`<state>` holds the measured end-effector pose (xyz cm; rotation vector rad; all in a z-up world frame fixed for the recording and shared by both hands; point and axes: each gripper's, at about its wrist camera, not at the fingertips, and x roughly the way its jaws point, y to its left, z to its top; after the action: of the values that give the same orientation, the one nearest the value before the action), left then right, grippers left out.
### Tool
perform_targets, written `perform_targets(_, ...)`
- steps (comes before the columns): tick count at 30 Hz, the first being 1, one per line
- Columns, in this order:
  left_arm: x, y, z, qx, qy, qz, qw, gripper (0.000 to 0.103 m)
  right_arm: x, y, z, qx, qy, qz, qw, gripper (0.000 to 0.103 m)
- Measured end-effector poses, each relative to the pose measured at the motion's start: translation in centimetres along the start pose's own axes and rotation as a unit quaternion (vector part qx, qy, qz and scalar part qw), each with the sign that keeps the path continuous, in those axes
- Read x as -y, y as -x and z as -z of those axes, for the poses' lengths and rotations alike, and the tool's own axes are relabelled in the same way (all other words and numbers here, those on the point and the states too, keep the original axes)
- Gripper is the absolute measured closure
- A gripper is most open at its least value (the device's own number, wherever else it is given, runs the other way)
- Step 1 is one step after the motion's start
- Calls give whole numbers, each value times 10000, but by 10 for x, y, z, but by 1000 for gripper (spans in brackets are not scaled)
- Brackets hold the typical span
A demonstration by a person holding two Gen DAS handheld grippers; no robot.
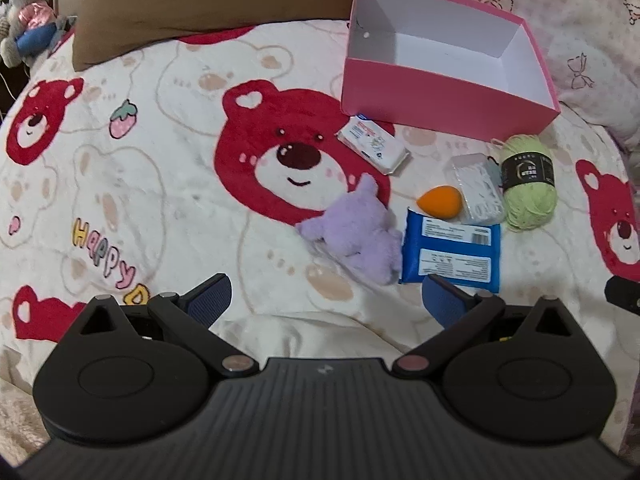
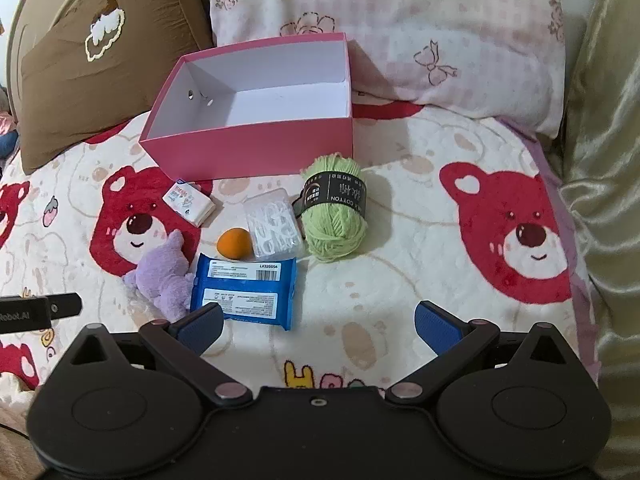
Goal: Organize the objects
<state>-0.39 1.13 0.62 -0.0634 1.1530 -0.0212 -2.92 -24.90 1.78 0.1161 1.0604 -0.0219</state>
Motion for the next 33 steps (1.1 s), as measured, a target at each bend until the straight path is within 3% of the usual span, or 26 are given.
perform_targets(11, -1, 1, 1, 39, 29, 61, 10000, 0, 2, -2, 1, -11, -2, 75, 10000, 0)
perform_targets(20, 0, 2, 1, 32, 26, 57, 10000, 0, -1, 6, 1, 178, 193, -151, 9995, 0)
perform_targets(33, 3, 2, 2, 19, 2, 30, 10000, 0, 0, -2, 4, 0, 176, -262, 9995, 0)
